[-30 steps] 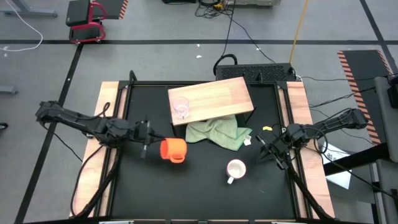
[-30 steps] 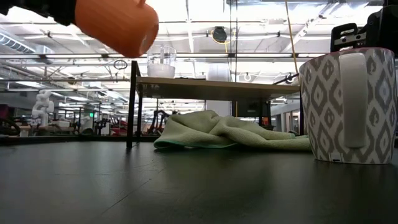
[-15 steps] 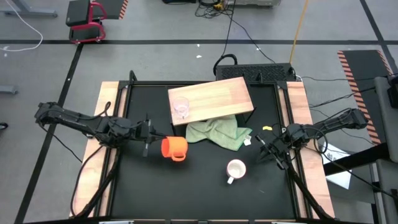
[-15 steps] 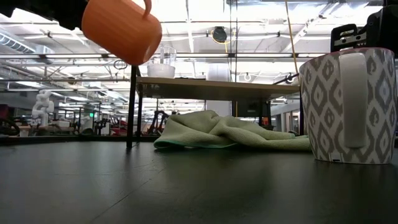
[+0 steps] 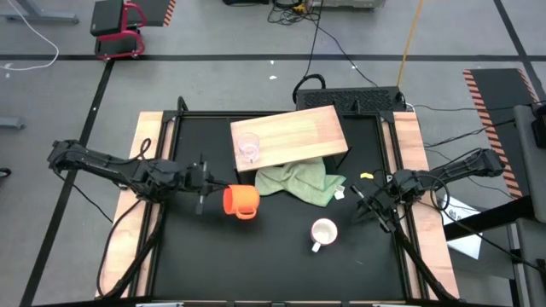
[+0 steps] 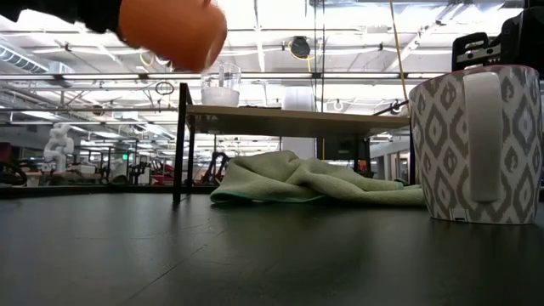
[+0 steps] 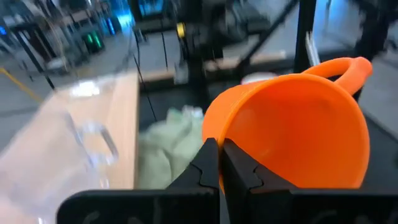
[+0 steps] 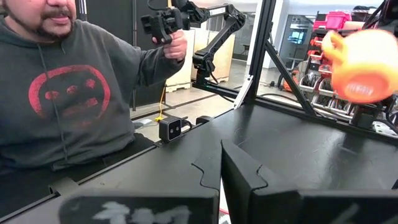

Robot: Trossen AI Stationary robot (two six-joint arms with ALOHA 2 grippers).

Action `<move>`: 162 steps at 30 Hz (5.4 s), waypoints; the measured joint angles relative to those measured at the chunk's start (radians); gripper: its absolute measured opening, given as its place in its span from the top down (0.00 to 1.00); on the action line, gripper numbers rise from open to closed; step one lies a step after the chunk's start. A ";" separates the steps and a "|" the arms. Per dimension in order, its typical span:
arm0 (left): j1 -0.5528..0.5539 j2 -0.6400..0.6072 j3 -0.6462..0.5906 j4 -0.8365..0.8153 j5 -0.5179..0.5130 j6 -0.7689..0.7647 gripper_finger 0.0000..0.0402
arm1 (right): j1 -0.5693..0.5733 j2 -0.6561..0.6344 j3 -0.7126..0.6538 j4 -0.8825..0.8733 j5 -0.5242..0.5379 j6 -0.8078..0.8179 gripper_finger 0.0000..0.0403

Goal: Stack small to large cups/mugs on shelf
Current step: Put orange cup on the shelf

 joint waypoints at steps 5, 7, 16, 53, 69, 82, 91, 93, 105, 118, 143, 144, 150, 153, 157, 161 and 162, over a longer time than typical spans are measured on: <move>0.002 0.000 0.001 0.044 -0.005 0.030 1.00 | 0.000 0.000 0.000 0.000 0.000 0.000 1.00; 0.007 0.000 0.002 0.049 -0.005 0.033 1.00 | 0.000 0.000 0.000 0.000 0.000 0.001 1.00; 0.020 0.000 0.003 0.047 0.017 0.017 1.00 | 0.000 0.000 0.000 0.000 0.000 0.001 1.00; 0.020 0.070 0.004 0.046 0.023 0.014 1.00 | 0.000 0.000 0.000 0.000 0.000 0.001 1.00; 0.093 0.155 0.067 0.216 0.026 0.052 1.00 | 0.000 0.000 0.000 0.000 0.000 0.000 1.00; 0.214 0.339 0.365 -0.001 0.101 0.141 1.00 | 0.000 0.000 0.000 -0.001 0.000 0.001 1.00; 0.343 0.414 0.581 -0.155 0.151 0.160 1.00 | 0.000 0.000 0.000 -0.001 0.000 0.002 1.00; 0.374 0.428 0.622 -0.181 0.161 0.146 1.00 | 0.000 0.000 0.000 -0.002 0.000 0.002 1.00; 0.535 0.523 0.821 -0.304 0.265 0.021 1.00 | 0.000 0.000 0.000 -0.001 0.000 0.028 1.00; 0.605 0.720 1.081 -0.492 0.363 0.004 1.00 | 0.000 0.000 0.000 -0.001 0.000 0.029 1.00; 0.704 1.079 1.706 -0.971 0.363 0.089 1.00 | 0.000 0.000 0.000 -0.010 0.000 0.029 1.00; 0.705 1.088 1.717 -0.995 0.362 0.096 1.00 | 0.000 0.000 0.000 -0.010 0.000 0.029 1.00; 0.706 1.113 1.732 -1.044 0.375 0.112 1.00 | 0.000 0.000 0.000 -0.009 0.000 0.029 1.00; 0.708 1.113 1.732 -1.082 0.407 0.134 1.00 | 0.000 0.000 0.000 -0.009 0.000 0.029 1.00; 0.707 1.113 1.732 -1.140 0.414 0.154 1.00 | 0.000 0.000 0.000 -0.008 0.000 0.029 1.00; 0.710 1.113 1.732 -1.191 0.414 0.171 1.00 | 0.000 0.000 0.000 -0.007 0.000 0.027 1.00; 0.708 1.115 1.732 -1.199 0.414 0.176 1.00 | 0.000 0.000 0.000 -0.005 0.000 0.027 1.00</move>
